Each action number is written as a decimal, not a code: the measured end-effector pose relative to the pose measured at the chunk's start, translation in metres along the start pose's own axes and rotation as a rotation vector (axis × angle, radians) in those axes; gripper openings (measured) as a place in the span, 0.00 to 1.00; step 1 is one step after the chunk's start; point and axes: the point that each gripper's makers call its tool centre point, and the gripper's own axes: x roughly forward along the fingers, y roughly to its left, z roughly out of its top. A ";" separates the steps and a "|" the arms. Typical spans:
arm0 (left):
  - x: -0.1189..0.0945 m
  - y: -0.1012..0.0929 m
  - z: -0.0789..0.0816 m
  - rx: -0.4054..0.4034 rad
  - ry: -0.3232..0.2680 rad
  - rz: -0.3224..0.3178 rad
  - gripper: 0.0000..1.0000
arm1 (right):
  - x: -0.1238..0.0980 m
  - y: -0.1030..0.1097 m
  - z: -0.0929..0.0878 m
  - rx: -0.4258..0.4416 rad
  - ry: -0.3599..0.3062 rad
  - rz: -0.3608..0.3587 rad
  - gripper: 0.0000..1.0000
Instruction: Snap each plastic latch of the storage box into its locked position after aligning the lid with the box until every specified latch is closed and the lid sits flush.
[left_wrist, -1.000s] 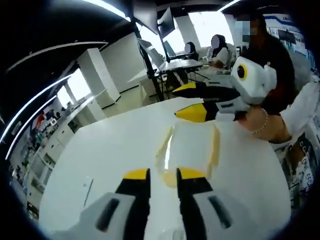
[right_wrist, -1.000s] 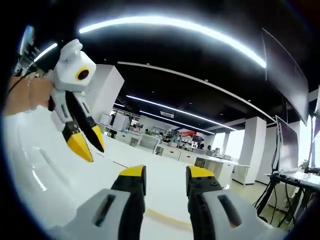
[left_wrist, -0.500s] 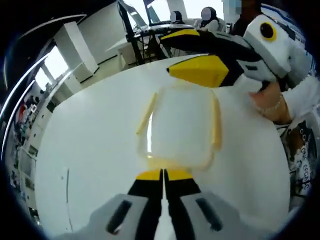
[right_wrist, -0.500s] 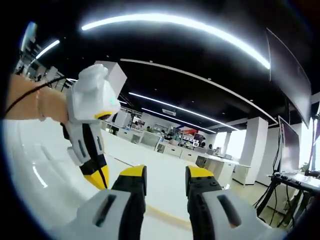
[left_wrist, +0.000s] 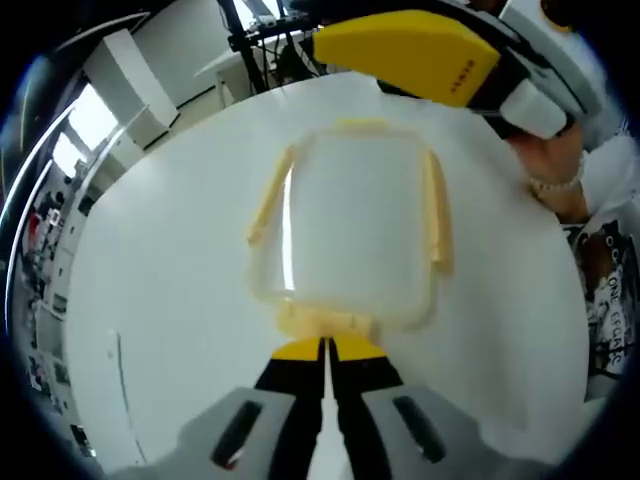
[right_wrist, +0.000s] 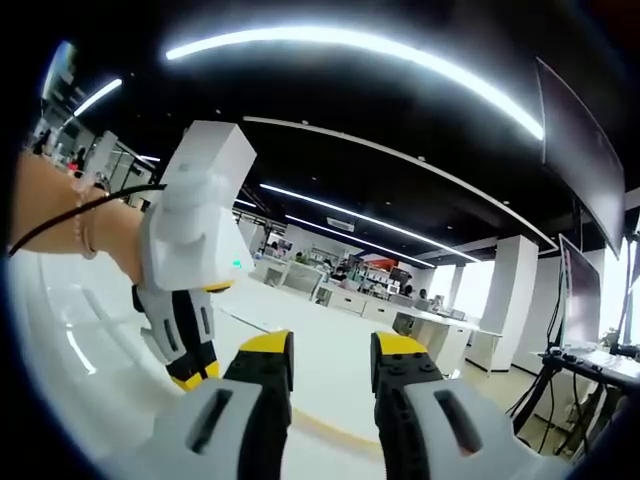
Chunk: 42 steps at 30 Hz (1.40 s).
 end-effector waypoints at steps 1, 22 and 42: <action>0.001 0.000 -0.002 0.000 0.006 0.000 0.01 | 0.000 0.000 0.000 -0.002 0.000 0.000 0.30; -0.015 0.008 -0.010 -0.016 -0.043 0.010 0.26 | 0.002 0.006 0.002 0.005 -0.001 0.008 0.30; -0.015 0.003 0.001 0.057 -0.094 -0.071 0.48 | -0.001 0.009 0.001 -0.003 0.011 0.029 0.30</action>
